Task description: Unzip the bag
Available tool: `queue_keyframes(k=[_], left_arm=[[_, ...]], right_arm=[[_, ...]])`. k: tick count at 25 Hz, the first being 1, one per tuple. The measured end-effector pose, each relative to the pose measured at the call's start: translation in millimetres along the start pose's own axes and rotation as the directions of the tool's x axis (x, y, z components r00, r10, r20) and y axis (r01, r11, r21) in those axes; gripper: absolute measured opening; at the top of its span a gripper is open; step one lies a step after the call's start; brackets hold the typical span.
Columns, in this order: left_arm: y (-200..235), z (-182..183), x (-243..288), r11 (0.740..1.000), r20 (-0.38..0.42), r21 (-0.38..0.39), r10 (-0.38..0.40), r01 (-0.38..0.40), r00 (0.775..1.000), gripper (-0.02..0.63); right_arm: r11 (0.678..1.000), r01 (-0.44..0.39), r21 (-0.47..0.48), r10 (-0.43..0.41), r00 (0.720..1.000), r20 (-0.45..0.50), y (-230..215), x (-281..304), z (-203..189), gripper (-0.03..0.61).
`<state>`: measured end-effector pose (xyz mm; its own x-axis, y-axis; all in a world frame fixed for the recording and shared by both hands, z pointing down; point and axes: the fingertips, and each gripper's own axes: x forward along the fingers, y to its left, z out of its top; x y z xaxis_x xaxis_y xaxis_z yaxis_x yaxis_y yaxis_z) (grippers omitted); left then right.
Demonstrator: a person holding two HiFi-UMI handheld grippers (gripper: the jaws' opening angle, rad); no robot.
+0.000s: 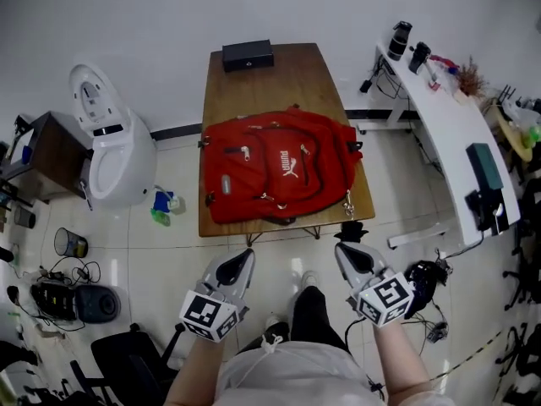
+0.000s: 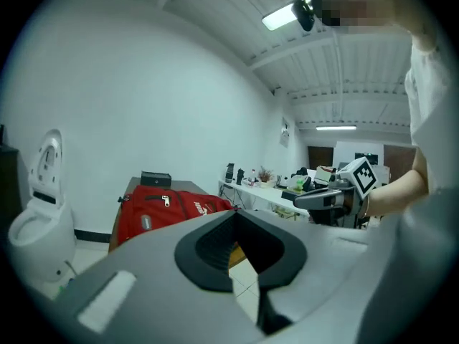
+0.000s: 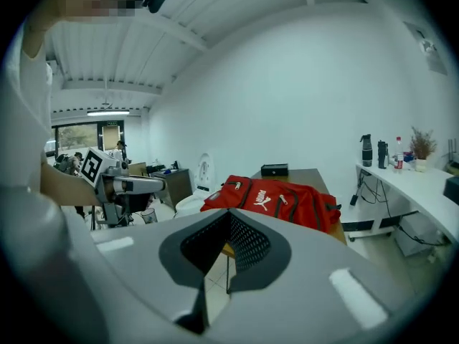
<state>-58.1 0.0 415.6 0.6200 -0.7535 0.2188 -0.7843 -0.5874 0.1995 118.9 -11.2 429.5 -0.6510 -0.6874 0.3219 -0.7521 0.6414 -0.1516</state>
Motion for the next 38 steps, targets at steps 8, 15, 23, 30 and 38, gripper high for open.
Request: queue_keyframes(k=[8, 15, 23, 30, 38], left_arm=[[-43, -13, -78, 0.996, 0.024, 0.032, -0.090, 0.089, 0.996, 0.006], [-63, 4, -109, 0.991, 0.108, 0.117, -0.084, 0.071, 0.991, 0.006], [-65, 9, -109, 0.996, 0.135, 0.076, 0.030, -0.041, 0.990, 0.006], [-77, 19, -100, 1.000, 0.168, 0.010, -0.007, 0.005, 0.986, 0.006], [-79, 21, -85, 0.998, 0.133, 0.066, 0.014, -0.023, 0.991, 0.006]], right_arm=[[0.997, 0.039, -0.059, -0.037, 0.999, 0.036, 86, -43, -11, 0.006], [0.996, 0.043, -0.078, -0.037, 0.996, 0.085, 114, -56, -4, 0.006], [0.978, -0.021, -0.207, 0.040, 0.995, 0.088, 129, -65, 11, 0.006], [0.976, -0.011, -0.218, 0.035, 0.993, 0.108, 111, -69, 20, 0.006], [0.982, -0.004, -0.191, 0.025, 0.994, 0.105, 102, -69, 22, 0.006]])
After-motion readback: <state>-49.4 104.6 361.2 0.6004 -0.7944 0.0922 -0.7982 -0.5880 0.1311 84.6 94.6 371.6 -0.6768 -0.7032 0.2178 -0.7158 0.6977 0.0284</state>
